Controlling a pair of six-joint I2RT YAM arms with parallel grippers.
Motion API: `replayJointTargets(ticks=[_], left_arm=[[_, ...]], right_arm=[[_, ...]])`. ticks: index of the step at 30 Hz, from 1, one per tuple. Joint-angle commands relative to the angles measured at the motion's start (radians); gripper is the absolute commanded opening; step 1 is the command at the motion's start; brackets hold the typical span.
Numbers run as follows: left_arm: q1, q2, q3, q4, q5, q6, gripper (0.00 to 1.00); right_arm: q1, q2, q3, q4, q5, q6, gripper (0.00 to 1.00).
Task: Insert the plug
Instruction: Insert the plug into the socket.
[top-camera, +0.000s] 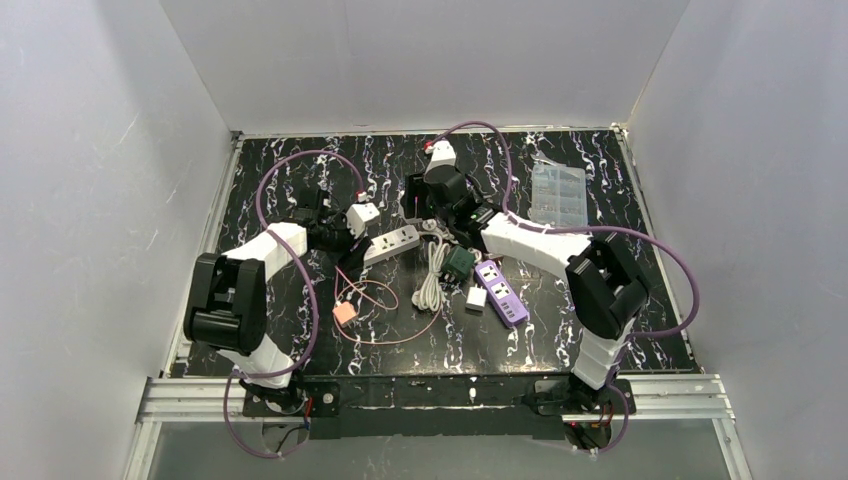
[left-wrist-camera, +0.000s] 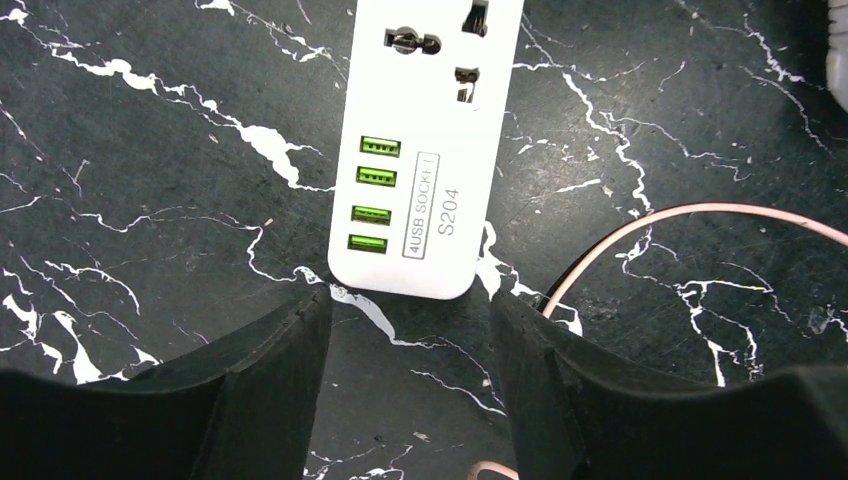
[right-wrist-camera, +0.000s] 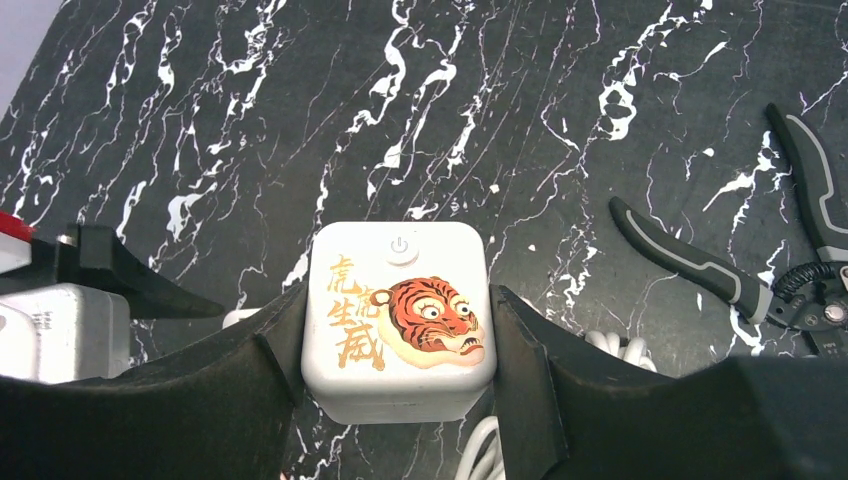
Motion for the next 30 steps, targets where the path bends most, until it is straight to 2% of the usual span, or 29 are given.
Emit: replayJointTargets(ticks=[1, 7, 13, 19, 24, 30], left_arm=[[0.005, 0.007, 0.035, -0.016, -0.008, 0.015, 0.55], [0.005, 0.002, 0.008, 0.022, -0.001, 0.011, 0.48], [0.012, 0.007, 0.001, 0.050, -0.007, -0.018, 0.47], [0.035, 0.019, 0.019, 0.035, 0.013, -0.056, 0.47], [0.055, 0.021, 0.033, 0.018, 0.032, -0.089, 0.52], [0.057, 0.009, 0.014, -0.005, 0.048, -0.049, 0.55]], right_arm=[[-0.001, 0.018, 0.087, 0.005, 0.012, 0.030, 0.01], [-0.022, 0.049, 0.127, -0.063, -0.017, 0.073, 0.01], [0.020, 0.059, 0.112, -0.053, 0.095, 0.068, 0.01], [0.073, 0.043, 0.039, 0.074, 0.176, -0.012, 0.01], [0.112, 0.059, 0.001, 0.156, 0.235, -0.099, 0.01], [0.150, 0.067, -0.055, 0.237, 0.322, -0.151, 0.01]])
